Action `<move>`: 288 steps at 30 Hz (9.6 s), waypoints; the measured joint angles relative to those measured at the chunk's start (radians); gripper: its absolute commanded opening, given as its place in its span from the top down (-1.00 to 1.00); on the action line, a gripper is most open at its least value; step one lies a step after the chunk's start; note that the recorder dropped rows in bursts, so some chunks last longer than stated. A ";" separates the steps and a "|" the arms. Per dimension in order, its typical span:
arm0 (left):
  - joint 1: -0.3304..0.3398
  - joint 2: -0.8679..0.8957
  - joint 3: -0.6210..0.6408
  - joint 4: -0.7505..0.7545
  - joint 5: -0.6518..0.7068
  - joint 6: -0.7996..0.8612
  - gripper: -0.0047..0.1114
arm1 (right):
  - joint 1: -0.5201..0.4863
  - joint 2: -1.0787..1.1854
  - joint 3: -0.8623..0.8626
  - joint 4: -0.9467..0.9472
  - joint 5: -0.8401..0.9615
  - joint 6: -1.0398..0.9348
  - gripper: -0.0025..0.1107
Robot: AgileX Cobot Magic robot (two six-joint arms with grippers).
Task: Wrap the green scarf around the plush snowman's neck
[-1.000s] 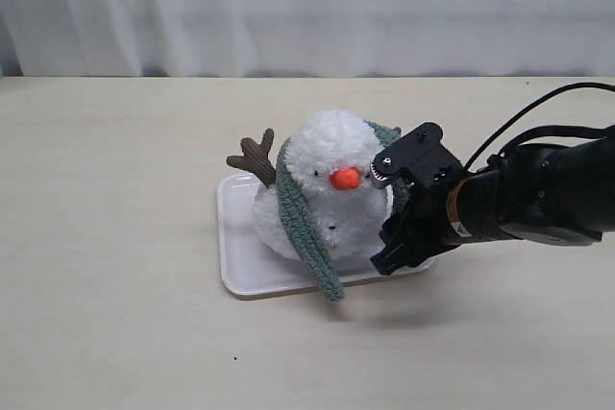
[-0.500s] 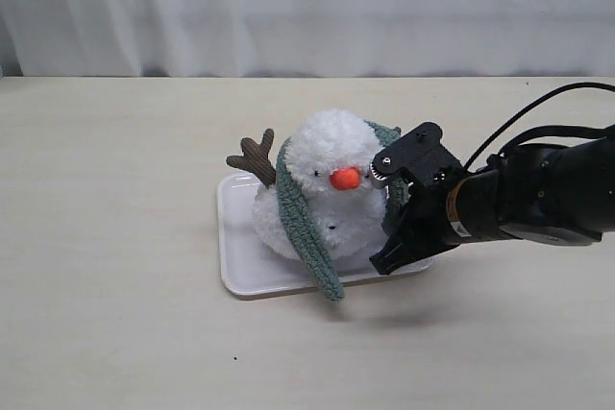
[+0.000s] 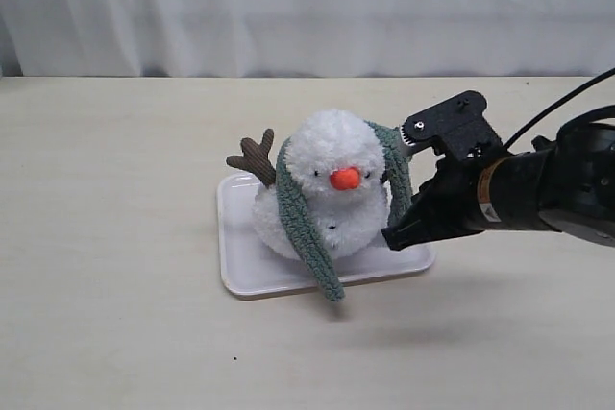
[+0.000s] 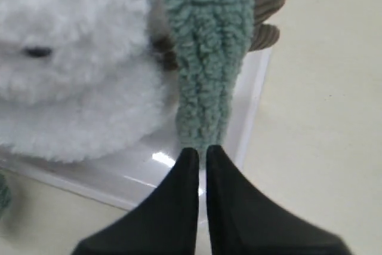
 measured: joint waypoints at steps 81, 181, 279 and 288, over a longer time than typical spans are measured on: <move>0.000 0.000 0.000 0.000 0.000 0.000 0.92 | 0.115 0.095 -0.234 0.690 0.349 -0.479 0.88; 0.000 0.000 0.000 0.000 0.000 0.000 0.92 | 0.368 0.071 -0.079 1.868 -0.361 -1.855 0.12; 0.000 0.000 0.000 0.000 0.000 0.000 0.92 | 0.019 0.086 0.181 1.059 -0.319 -0.818 0.88; 0.000 0.000 0.000 0.000 0.000 0.000 0.92 | 0.021 0.083 0.181 1.059 -0.316 -0.778 0.88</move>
